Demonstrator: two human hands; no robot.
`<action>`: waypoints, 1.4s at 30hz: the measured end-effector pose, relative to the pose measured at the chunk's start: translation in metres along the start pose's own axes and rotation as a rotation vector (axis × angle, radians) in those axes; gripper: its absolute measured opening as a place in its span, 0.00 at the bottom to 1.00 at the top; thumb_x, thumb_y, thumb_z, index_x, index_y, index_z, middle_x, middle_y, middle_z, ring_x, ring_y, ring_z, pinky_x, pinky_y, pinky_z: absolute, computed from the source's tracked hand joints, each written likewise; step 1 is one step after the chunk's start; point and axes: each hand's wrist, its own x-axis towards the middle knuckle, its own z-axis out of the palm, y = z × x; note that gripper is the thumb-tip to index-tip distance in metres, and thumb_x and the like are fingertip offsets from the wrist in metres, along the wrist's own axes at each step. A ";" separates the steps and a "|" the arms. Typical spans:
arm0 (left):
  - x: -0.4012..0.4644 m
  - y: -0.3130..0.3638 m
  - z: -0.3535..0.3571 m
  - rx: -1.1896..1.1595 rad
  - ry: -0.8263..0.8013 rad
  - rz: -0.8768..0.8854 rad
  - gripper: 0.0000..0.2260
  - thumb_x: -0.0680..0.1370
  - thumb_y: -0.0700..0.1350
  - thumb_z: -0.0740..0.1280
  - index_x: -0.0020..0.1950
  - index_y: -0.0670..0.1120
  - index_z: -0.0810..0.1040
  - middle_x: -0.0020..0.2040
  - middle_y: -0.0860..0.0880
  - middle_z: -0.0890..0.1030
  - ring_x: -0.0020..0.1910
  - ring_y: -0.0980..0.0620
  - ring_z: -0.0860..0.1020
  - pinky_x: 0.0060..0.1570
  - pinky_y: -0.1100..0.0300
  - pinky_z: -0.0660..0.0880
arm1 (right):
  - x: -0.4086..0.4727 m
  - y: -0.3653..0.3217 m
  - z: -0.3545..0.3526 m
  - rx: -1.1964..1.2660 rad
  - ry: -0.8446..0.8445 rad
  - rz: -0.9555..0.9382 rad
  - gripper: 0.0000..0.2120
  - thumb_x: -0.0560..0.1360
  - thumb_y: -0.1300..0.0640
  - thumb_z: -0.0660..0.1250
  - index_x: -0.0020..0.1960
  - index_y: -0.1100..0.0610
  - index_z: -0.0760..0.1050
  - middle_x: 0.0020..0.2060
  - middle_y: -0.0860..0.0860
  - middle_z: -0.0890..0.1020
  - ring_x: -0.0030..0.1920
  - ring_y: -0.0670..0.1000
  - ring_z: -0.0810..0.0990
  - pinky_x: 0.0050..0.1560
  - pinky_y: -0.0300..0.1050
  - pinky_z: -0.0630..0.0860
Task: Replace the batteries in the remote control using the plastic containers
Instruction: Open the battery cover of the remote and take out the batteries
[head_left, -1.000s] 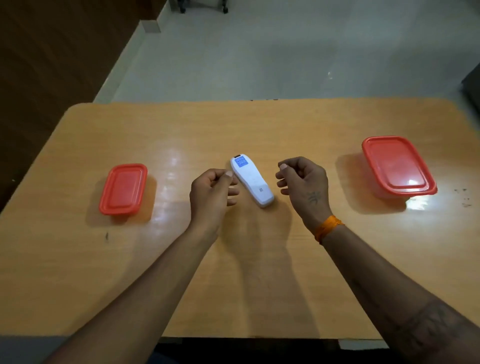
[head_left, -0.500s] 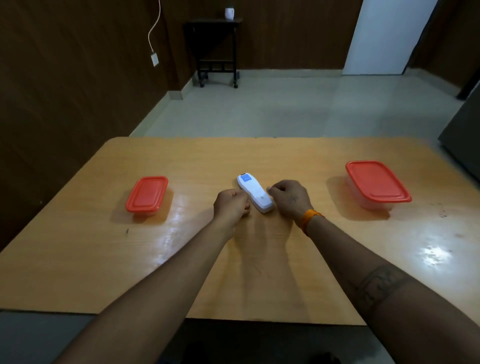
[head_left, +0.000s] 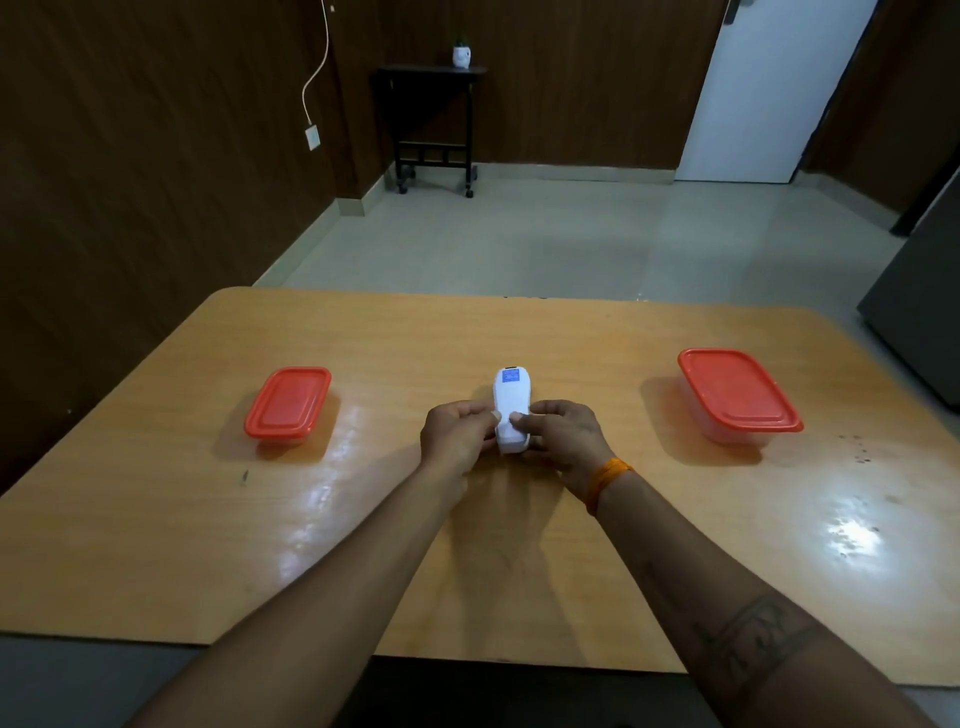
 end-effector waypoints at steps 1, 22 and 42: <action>-0.005 0.000 -0.002 -0.017 0.000 0.008 0.09 0.76 0.40 0.73 0.56 0.43 0.85 0.52 0.41 0.88 0.48 0.44 0.88 0.54 0.46 0.85 | -0.010 0.001 -0.001 0.043 -0.008 0.000 0.17 0.74 0.63 0.78 0.61 0.62 0.79 0.48 0.60 0.87 0.41 0.56 0.87 0.32 0.44 0.82; -0.122 -0.017 -0.011 -0.089 -0.072 0.023 0.11 0.80 0.50 0.73 0.51 0.42 0.86 0.47 0.43 0.89 0.46 0.44 0.88 0.41 0.54 0.84 | -0.104 0.041 -0.018 0.022 -0.080 -0.193 0.18 0.81 0.49 0.70 0.51 0.66 0.83 0.44 0.60 0.89 0.44 0.60 0.89 0.46 0.58 0.86; -0.110 -0.013 -0.024 -0.171 -0.111 -0.033 0.07 0.80 0.47 0.74 0.51 0.43 0.85 0.50 0.41 0.89 0.45 0.43 0.88 0.41 0.55 0.85 | -0.105 0.045 -0.023 -0.052 -0.130 -0.202 0.12 0.81 0.50 0.71 0.53 0.58 0.84 0.43 0.52 0.89 0.42 0.49 0.88 0.37 0.44 0.83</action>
